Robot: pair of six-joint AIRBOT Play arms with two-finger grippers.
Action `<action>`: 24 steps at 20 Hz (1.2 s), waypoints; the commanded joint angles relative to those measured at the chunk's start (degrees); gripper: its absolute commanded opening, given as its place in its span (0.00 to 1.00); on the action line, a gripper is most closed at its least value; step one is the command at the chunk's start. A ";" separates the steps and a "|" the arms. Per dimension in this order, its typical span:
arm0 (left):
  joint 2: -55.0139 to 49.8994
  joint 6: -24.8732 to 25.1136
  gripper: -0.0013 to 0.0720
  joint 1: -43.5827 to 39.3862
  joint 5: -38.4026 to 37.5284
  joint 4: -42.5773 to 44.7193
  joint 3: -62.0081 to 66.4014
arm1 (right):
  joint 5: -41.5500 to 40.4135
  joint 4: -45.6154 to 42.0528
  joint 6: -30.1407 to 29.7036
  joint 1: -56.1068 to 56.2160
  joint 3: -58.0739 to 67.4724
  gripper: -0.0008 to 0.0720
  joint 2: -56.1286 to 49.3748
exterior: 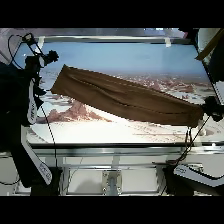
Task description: Fold the clothes and pants, and hang the long-sleeved shirts on hangers.
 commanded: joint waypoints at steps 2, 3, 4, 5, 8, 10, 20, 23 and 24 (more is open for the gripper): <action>5.97 0.22 0.72 -0.39 1.49 -0.26 0.13 | 4.68 -0.04 1.84 0.13 3.28 0.63 -0.02; 8.15 1.99 0.72 -0.66 1.42 -0.26 0.13 | 7.17 -0.94 1.79 0.02 5.29 0.63 -0.02; 10.47 4.15 0.72 -1.18 0.96 -0.26 0.13 | 10.10 -2.84 1.81 -0.26 7.93 0.63 -0.02; 13.00 6.71 0.72 -1.88 -0.28 -0.28 0.13 | 12.92 -4.96 1.81 -0.72 10.38 0.63 -0.02; 19.26 15.69 0.72 -5.16 -8.59 -0.26 0.13 | 22.27 -12.66 1.70 -3.04 14.73 0.63 -0.02; 21.46 20.96 0.72 -8.15 -14.97 -0.26 0.09 | 25.20 -12.17 -2.10 -5.75 13.79 0.65 -0.72; 22.08 23.61 0.72 -19.78 -21.64 -0.24 -2.82 | 31.69 4.48 -22.82 -19.43 12.96 0.96 -18.99; 22.08 23.61 0.72 -20.26 -22.47 -0.22 -2.93 | 31.26 11.23 -26.75 -19.43 12.96 0.96 -23.34; 22.08 23.61 0.71 -20.26 -22.71 -0.22 -2.93 | 31.19 13.99 -28.37 -19.43 12.96 0.96 -24.28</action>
